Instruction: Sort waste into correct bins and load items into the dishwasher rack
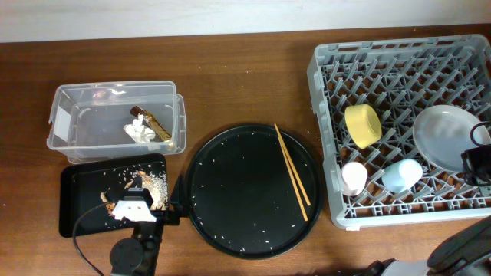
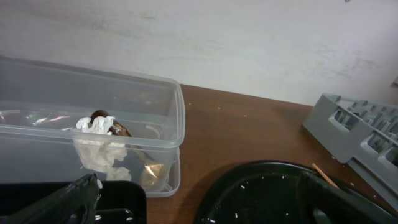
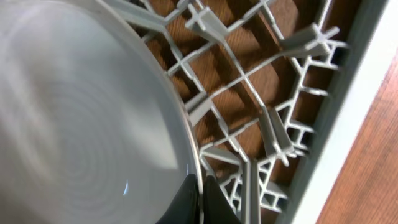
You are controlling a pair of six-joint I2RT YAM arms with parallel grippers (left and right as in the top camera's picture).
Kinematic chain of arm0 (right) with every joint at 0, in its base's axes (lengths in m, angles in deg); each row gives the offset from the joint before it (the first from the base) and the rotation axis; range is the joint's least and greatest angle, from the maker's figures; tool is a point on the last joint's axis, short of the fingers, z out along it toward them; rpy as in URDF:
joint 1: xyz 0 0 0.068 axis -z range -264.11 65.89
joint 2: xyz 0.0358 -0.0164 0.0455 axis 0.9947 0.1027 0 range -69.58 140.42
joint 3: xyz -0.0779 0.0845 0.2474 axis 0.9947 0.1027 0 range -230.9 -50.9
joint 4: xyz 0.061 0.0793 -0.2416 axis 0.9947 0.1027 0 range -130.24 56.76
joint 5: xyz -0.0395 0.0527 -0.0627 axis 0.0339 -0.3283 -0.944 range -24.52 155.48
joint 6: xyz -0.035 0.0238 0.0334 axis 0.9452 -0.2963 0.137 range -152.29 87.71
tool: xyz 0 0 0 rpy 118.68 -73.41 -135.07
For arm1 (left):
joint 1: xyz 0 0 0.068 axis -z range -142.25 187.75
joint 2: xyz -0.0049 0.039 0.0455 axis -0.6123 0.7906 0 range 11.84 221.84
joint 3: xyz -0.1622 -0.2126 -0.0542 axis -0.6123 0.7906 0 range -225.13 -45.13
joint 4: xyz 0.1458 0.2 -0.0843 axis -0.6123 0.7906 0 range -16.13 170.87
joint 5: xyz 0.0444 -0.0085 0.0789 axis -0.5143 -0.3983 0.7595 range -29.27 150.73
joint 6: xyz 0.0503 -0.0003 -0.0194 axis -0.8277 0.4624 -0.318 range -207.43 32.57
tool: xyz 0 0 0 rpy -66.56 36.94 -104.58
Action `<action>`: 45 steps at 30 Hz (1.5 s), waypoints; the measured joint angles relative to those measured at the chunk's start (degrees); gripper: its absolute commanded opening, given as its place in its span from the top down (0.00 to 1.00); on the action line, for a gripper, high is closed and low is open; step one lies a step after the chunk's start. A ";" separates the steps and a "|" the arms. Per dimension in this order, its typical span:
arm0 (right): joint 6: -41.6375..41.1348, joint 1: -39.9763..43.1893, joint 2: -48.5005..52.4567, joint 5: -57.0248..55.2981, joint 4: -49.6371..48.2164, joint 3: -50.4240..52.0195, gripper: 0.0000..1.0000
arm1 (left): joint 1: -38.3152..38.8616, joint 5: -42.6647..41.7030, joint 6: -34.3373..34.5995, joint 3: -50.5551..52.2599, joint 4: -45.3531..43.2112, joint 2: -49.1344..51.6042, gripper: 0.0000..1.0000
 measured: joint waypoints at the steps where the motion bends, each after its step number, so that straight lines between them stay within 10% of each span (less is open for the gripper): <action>1: 0.04 -0.07 -1.36 0.28 0.55 -0.66 0.96 | 0.00 0.00 0.00 0.00 0.00 0.00 0.01; 7: 6.99 -15.28 -15.10 -5.53 -1.97 -3.63 0.96 | 0.00 0.00 0.00 0.00 0.00 0.00 0.01; 12: 12.96 -45.18 -17.86 -49.48 -1.07 -3.65 0.96 | 0.00 0.00 0.00 0.00 0.00 0.00 0.01; 18: 33.20 -56.54 -8.79 -83.17 -17.29 -3.96 0.96 | 0.00 0.00 0.00 0.00 0.00 0.00 0.01; 43: 69.99 -61.29 7.50 -81.64 -22.75 -3.06 0.95 | 0.00 0.00 0.00 0.00 0.00 0.00 0.01; 45: 70.14 -62.82 9.31 -81.20 -22.99 -3.06 0.57 | 0.00 0.00 0.00 0.00 0.02 0.00 0.00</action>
